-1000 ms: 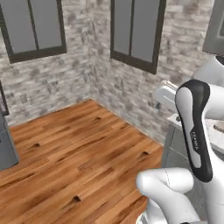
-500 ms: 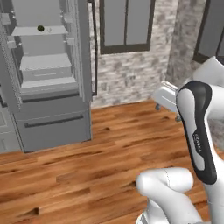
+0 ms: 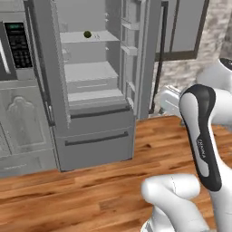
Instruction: Place one lime and one fish in each tupperware on the nearby counter, to pack two identical lunches.
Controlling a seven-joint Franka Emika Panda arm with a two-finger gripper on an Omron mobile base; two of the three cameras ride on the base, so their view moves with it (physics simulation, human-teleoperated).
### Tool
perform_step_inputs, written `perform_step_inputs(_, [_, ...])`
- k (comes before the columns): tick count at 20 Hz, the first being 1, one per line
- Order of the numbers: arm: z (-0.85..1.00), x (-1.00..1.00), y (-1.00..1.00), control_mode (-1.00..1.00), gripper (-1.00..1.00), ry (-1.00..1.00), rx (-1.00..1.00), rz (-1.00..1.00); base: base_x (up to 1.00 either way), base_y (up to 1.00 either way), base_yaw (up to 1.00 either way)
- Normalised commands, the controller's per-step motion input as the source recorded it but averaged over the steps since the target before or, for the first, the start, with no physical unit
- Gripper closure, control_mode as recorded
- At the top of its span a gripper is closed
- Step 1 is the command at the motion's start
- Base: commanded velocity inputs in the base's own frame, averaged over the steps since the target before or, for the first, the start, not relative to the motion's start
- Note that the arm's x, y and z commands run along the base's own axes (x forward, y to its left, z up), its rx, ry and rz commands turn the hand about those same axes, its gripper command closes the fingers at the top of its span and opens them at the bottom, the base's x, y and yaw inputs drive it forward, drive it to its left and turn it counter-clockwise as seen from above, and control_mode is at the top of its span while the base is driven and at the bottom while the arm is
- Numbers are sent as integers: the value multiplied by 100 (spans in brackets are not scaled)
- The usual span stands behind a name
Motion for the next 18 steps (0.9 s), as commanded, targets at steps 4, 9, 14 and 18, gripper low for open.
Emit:
perform_step_inputs(4, [0,0,0,100,-100,0,0,0,98,11,30])
perform_step_inputs(9, [0,0,0,100,-100,0,0,0,93,-19,4])
perform_step_inputs(14, [0,0,0,100,-100,0,0,0,100,0,0])
perform_step_inputs(18, [0,0,0,100,-100,0,0,0,100,0,0])
